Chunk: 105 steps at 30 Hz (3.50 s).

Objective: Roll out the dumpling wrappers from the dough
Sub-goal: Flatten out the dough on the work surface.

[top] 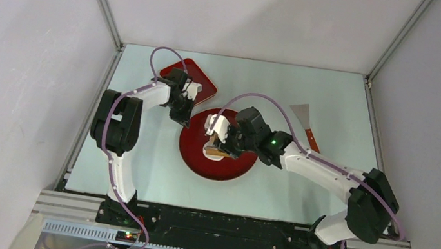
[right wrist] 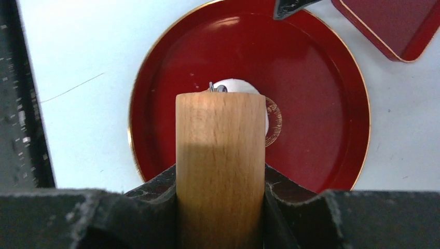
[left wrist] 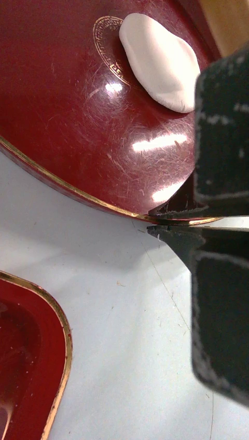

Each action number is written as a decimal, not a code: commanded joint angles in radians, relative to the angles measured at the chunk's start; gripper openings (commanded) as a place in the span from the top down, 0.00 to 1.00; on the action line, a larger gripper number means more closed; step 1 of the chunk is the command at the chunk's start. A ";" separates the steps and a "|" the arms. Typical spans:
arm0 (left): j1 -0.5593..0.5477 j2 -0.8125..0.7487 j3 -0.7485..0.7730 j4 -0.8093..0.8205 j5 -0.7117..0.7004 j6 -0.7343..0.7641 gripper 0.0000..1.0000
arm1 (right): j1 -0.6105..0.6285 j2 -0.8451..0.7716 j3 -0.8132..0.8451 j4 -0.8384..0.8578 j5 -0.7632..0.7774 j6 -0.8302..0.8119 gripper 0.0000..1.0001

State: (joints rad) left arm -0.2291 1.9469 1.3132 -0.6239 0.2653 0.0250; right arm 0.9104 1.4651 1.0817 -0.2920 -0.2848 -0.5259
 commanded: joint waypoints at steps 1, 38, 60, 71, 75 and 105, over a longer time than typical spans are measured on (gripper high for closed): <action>-0.006 0.041 0.008 -0.002 -0.046 -0.015 1.00 | -0.003 0.092 0.035 0.107 0.066 0.028 1.00; -0.006 0.041 0.008 -0.003 -0.047 -0.016 1.00 | 0.053 0.188 -0.132 0.254 0.331 0.058 1.00; -0.006 0.041 0.009 -0.003 -0.043 -0.014 1.00 | 0.225 0.185 -0.022 0.433 0.631 -0.007 1.00; -0.005 0.041 0.009 -0.002 -0.040 -0.013 1.00 | 0.198 0.240 0.011 0.299 0.463 0.241 1.00; -0.005 0.040 0.008 -0.003 -0.041 -0.013 1.00 | 0.194 0.262 0.000 0.297 0.463 0.275 1.00; 0.000 0.043 0.010 -0.002 -0.036 -0.016 1.00 | 0.138 0.188 0.035 0.324 0.590 0.086 1.00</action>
State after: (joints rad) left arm -0.2291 1.9495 1.3170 -0.6285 0.2657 0.0250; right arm 1.0279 1.7561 1.0771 0.1005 0.3359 -0.3985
